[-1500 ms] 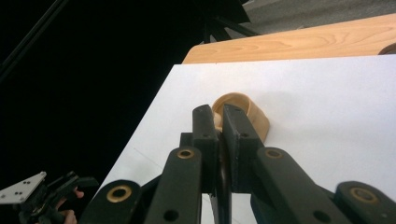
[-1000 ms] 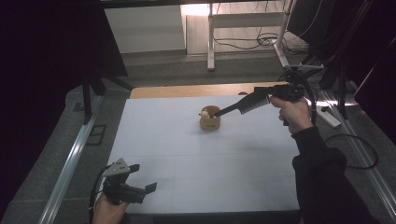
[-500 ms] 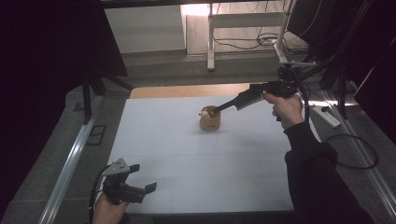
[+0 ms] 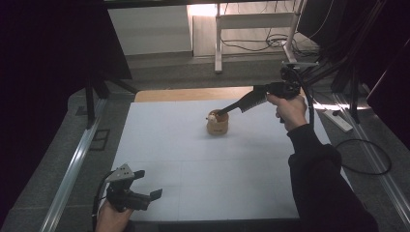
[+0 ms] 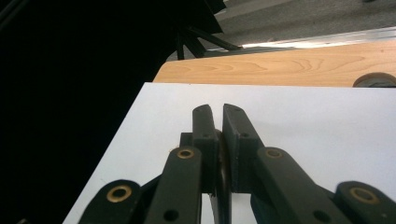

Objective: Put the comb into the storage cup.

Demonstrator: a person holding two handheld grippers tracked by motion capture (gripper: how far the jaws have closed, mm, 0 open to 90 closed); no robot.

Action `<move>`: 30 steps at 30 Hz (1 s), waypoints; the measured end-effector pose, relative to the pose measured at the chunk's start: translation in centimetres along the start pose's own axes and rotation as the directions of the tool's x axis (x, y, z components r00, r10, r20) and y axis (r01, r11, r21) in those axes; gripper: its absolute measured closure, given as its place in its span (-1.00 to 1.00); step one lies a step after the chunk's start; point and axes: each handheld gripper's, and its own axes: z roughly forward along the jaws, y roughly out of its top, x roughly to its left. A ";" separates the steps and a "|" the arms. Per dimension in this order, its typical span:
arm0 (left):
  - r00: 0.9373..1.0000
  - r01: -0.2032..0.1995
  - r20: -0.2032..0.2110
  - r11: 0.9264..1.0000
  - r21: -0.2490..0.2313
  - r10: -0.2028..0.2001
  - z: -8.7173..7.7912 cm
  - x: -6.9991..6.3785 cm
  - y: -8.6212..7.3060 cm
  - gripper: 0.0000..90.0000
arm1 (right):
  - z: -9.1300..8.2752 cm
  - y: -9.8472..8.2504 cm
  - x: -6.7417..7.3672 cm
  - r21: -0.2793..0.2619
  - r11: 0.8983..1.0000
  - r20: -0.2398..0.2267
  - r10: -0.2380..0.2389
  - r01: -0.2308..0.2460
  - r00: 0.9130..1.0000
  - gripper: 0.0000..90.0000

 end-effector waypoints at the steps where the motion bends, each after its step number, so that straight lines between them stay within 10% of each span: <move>1: 1.000 0.000 0.000 1.000 0.000 0.000 0.0 0.0 0.0 -1.00 | 0.1 0.0 0.1 0.002 1.000 0.003 -0.001 0.001 1.000 0.88; 30: 1.000 0.007 0.010 1.000 0.005 -0.007 0.1 0.1 0.0 -1.00 | 3.5 -0.4 0.8 0.040 0.999 0.045 -0.033 0.031 0.998 0.88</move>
